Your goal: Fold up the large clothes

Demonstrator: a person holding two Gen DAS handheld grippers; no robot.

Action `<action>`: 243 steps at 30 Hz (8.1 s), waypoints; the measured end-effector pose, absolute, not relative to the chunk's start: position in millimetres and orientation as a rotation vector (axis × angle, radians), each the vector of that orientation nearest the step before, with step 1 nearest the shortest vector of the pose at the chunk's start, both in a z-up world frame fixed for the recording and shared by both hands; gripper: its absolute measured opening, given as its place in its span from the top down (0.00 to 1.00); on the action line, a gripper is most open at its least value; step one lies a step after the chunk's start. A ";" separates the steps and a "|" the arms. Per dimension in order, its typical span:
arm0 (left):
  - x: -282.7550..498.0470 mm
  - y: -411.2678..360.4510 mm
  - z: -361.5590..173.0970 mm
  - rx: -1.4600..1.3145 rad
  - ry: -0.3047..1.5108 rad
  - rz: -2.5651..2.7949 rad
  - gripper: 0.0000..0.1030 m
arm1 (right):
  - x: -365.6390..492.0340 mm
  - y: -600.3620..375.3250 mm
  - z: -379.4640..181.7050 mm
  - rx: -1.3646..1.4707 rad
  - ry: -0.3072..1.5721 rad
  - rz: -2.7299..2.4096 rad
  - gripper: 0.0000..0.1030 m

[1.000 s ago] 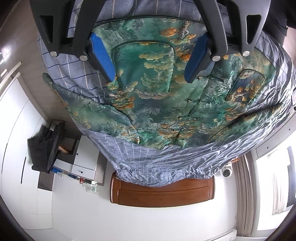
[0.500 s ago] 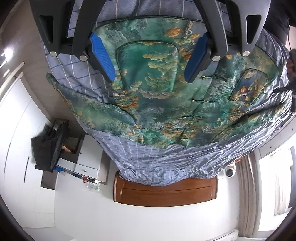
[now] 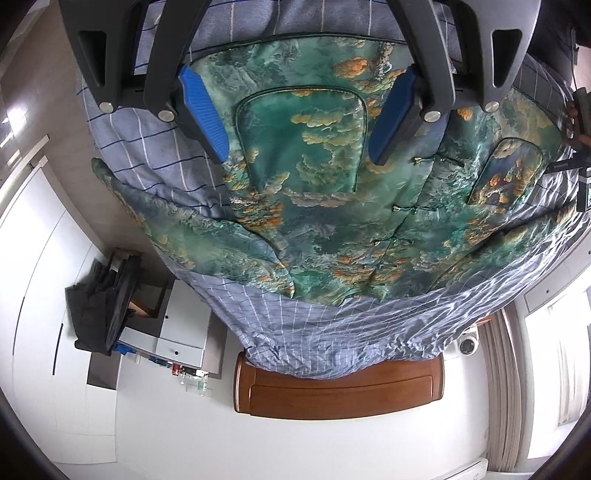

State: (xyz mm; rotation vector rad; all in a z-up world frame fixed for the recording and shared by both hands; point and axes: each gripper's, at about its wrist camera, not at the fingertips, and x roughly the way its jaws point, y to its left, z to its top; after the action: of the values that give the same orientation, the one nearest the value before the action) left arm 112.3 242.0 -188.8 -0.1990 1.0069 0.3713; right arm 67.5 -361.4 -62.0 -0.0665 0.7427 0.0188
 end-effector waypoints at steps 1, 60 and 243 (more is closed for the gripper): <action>113.4 242.0 -189.2 -0.195 1.013 0.379 0.00 | 67.6 -359.7 -62.8 -0.072 0.745 0.019 0.23; 73.1 122.4 -26.3 -0.027 0.730 0.191 0.01 | 186.3 -766.6 -249.6 1.290 0.629 -0.359 0.49; 201.6 313.3 -153.8 -0.833 0.783 0.262 0.12 | 141.8 -265.4 -84.8 -0.235 0.781 0.383 0.17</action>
State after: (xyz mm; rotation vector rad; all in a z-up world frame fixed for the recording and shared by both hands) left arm 201.6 313.3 -153.8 -0.8330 0.7832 0.2618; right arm 141.8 -265.4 -84.8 -0.2352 0.7812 0.3832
